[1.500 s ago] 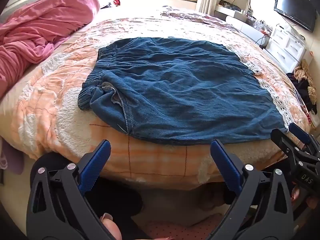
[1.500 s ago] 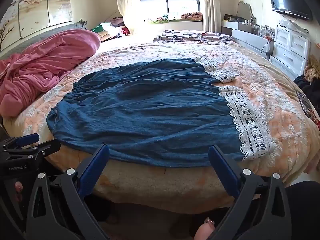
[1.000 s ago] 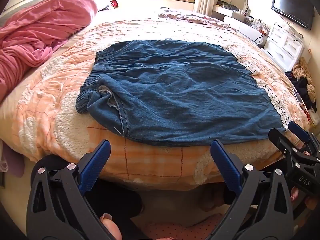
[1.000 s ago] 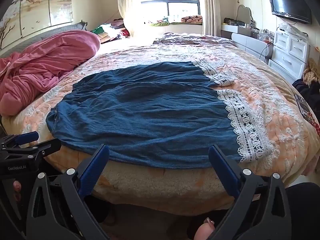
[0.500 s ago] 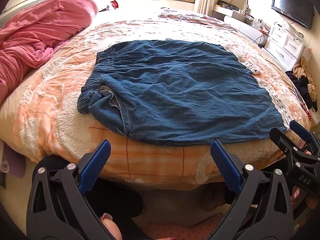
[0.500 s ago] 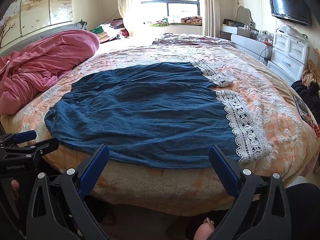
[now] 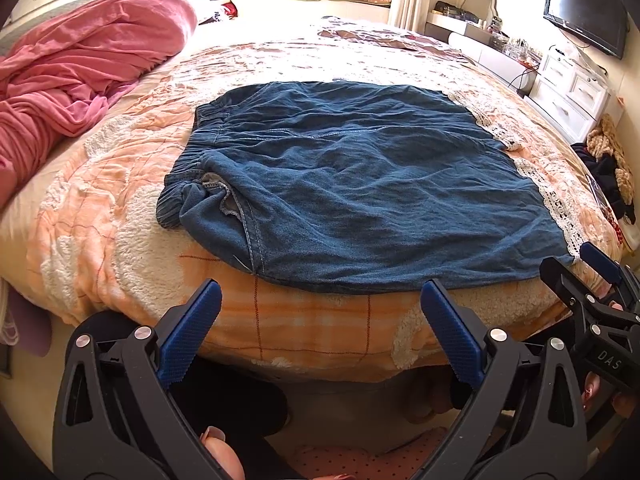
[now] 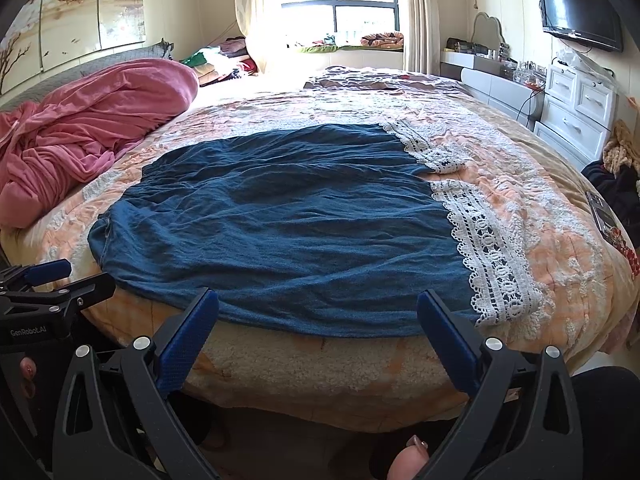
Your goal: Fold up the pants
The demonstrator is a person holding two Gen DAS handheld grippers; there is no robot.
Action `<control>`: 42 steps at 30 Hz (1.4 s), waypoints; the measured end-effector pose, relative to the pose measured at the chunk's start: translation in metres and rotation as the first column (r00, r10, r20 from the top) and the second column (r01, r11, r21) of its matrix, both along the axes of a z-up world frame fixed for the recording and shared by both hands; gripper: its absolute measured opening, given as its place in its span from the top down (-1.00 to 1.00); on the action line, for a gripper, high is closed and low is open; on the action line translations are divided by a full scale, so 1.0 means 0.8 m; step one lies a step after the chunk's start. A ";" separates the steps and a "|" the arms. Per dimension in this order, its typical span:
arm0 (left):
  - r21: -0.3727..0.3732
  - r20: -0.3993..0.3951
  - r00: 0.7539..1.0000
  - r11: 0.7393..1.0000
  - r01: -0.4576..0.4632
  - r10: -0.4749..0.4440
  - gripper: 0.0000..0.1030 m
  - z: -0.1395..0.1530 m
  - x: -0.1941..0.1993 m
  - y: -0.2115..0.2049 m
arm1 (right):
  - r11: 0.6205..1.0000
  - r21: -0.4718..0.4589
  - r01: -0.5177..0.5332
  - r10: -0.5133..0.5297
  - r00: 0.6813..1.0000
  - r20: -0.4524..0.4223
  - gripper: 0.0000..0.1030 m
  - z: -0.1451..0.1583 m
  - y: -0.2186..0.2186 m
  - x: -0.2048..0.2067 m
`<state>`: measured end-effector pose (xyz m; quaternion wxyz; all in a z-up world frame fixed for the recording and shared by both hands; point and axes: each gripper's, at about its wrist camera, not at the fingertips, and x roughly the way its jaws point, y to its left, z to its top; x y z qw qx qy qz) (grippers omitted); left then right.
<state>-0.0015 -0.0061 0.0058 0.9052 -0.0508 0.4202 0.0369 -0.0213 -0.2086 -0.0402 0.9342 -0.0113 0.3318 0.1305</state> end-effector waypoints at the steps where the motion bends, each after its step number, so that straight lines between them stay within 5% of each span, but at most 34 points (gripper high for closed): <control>1: 0.000 0.000 1.000 1.000 -0.001 0.001 -0.82 0.000 0.000 0.000 | 1.000 0.000 -0.002 0.002 1.000 -0.001 -0.92 0.000 0.000 0.000; 31: -0.020 -0.003 1.000 1.000 0.010 -0.010 -0.82 -0.001 0.011 0.007 | 1.000 -0.001 0.012 -0.012 1.000 -0.014 -0.92 -0.004 -0.004 0.006; 42: -0.005 -0.009 1.000 1.000 0.021 -0.021 -0.82 0.007 0.050 0.048 | 0.999 0.024 -0.034 0.036 0.996 -0.078 -0.92 0.011 -0.002 0.048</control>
